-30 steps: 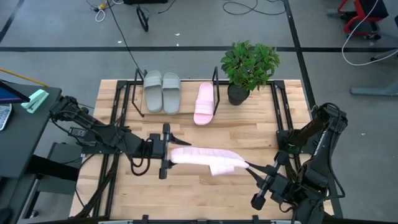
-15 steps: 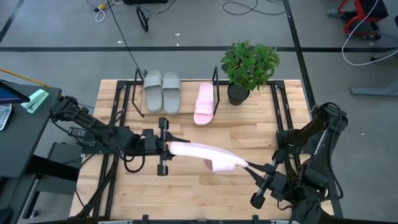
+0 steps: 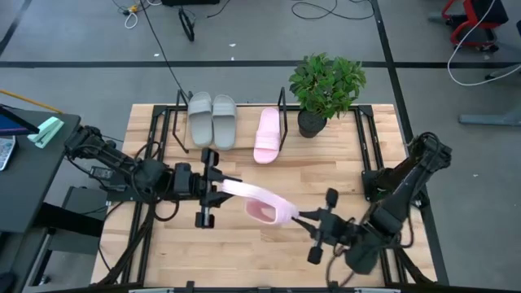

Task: Pick and place slides into the shelf
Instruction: Put the pink slipper on the shelf

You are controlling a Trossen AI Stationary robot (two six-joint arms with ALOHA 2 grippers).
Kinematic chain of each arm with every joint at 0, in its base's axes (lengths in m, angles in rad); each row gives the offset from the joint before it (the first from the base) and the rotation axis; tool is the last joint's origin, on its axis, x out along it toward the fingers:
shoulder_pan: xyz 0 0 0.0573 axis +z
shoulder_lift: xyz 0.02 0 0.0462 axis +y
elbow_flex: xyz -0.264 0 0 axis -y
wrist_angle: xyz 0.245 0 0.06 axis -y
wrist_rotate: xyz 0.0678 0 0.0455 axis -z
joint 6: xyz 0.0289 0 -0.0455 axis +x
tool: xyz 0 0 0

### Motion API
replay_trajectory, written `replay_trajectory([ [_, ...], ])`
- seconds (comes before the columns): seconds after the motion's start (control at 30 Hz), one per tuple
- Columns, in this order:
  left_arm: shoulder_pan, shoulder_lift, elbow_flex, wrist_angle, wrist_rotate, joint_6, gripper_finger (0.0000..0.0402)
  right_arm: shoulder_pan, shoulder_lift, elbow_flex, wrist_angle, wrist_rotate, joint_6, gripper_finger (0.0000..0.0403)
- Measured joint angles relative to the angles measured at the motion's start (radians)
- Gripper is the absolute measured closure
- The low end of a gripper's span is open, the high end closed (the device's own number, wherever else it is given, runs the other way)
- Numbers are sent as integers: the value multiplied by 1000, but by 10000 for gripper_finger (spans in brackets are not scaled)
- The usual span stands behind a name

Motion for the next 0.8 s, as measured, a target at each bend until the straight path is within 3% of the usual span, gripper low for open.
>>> replay_trajectory([
  [0.17, 21, 0, 0, -17, -2, -17, 325, -52, 3, -20, 5, -156, 4, 306],
  [0.37, 43, -3, 2, -84, -121, -30, 326, -72, 6, -21, -2, -293, -56, 253],
  [0.5, 47, -14, 4, -162, -146, -33, 327, -55, 6, -21, -3, -319, -78, 234],
  [0.63, 58, -68, 2, -352, -216, -47, 331, -12, 4, -21, -24, -332, -69, 230],
  [0.8, 121, -151, 2, -538, -219, -159, 332, 53, 3, -20, -69, -329, -54, 235],
])
